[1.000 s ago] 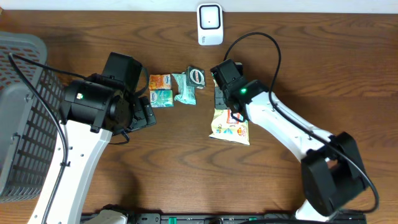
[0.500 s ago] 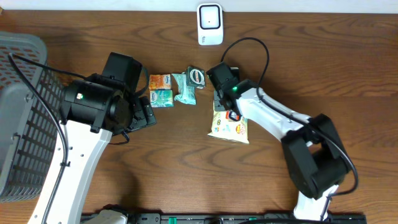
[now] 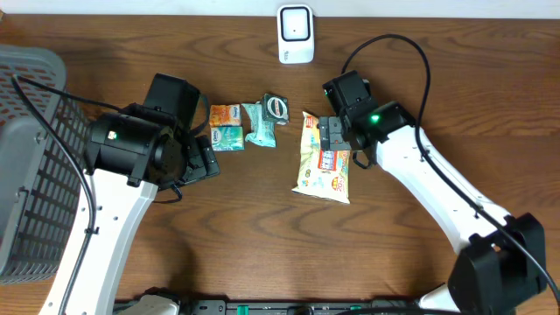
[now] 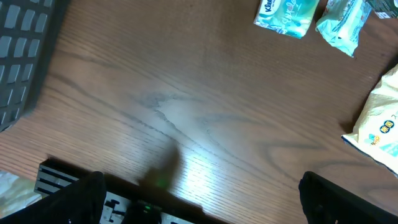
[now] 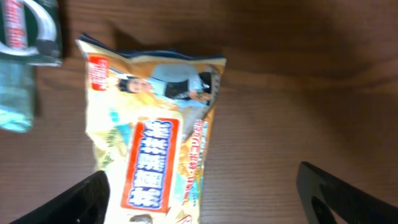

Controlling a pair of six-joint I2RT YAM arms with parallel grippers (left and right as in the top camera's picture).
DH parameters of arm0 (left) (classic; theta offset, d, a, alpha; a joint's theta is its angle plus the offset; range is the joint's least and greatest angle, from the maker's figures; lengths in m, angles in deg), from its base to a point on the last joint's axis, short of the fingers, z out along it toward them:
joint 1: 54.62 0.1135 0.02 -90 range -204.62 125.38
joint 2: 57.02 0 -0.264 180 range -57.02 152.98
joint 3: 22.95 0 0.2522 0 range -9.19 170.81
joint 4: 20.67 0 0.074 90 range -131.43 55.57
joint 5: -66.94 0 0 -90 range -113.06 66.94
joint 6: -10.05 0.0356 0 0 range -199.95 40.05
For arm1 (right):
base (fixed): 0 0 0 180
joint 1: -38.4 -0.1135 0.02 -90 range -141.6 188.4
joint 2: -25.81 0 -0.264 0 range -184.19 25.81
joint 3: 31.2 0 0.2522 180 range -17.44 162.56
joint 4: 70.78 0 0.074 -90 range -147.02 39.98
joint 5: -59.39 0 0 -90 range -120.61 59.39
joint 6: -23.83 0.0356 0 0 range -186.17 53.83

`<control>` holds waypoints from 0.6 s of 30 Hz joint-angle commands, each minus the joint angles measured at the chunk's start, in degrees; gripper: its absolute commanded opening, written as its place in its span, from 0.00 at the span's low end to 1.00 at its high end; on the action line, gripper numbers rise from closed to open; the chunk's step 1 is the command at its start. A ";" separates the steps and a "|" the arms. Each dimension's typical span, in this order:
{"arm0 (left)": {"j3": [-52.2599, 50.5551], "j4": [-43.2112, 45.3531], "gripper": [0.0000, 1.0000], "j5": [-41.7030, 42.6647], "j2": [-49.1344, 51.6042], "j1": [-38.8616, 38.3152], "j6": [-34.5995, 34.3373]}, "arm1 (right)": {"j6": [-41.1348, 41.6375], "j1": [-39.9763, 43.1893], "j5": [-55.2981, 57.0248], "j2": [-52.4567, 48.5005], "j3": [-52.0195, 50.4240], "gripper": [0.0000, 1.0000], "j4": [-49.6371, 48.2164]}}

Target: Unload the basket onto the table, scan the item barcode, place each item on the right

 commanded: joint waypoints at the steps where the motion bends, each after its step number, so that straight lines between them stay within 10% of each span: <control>1: -0.07 -0.17 0.97 -0.15 -0.31 0.24 -0.68 | -0.28 1.70 -1.18 -2.73 -2.51 0.98 -0.48; 18: -0.07 -0.17 0.98 -0.15 -0.31 0.24 -0.68 | -9.49 13.16 -32.50 -6.91 -10.25 0.99 -9.94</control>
